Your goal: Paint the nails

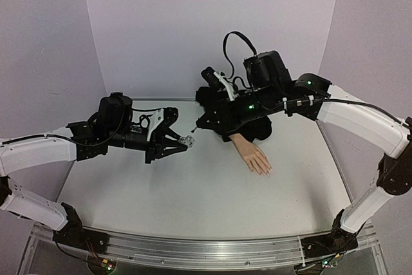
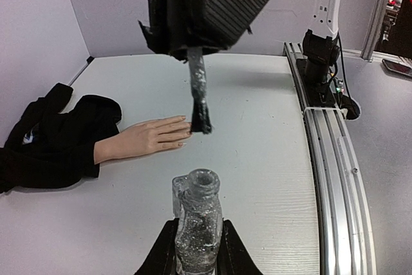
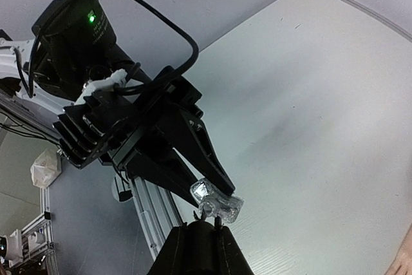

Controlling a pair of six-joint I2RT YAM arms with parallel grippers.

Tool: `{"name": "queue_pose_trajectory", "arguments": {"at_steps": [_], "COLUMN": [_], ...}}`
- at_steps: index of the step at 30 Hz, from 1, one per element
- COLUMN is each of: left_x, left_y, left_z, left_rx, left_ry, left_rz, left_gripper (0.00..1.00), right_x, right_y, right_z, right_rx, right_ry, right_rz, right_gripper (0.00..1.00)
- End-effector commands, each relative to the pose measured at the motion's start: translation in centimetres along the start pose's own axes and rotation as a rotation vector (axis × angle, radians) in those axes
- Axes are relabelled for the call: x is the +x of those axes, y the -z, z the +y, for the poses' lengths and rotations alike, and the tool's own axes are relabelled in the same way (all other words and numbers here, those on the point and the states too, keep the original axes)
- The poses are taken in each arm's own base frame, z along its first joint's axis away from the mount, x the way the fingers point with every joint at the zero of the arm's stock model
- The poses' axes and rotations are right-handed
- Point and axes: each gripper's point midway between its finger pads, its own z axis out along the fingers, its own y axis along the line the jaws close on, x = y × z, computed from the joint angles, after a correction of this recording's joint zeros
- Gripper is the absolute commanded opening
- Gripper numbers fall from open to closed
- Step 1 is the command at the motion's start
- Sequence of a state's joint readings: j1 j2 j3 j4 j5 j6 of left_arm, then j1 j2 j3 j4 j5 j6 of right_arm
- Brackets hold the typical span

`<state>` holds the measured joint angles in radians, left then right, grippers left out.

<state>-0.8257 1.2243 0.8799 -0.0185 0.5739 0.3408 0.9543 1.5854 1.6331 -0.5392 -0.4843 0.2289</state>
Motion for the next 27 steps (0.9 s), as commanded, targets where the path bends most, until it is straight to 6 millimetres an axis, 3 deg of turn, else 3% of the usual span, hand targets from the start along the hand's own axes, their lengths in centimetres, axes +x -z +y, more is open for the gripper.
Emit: {"name": "queue_pose_trajectory", "arguments": {"at_steps": [1, 12, 27], "left_x": [-1.0, -1.0, -1.1], "left_y": [0.5, 0.4, 0.4], "left_z": [-0.2, -0.2, -0.1], "left_rx": [-0.004, -0.005, -0.005], "left_ry": [-0.026, -0.017, -0.014], "left_rz": [-0.03, -0.028, -0.03], "left_gripper": [0.0, 0.0, 0.0], "right_x": [-0.7, -0.2, 0.1], "right_y": [0.3, -1.3, -1.2], "right_z": [1.0, 0.4, 0.2], "right_rx": [-0.015, 0.026, 0.04], "right_ry": [0.035, 0.036, 0.041], "right_rz": [0.002, 0.039, 0.042], "right_gripper": [0.0, 0.0, 0.0]}}
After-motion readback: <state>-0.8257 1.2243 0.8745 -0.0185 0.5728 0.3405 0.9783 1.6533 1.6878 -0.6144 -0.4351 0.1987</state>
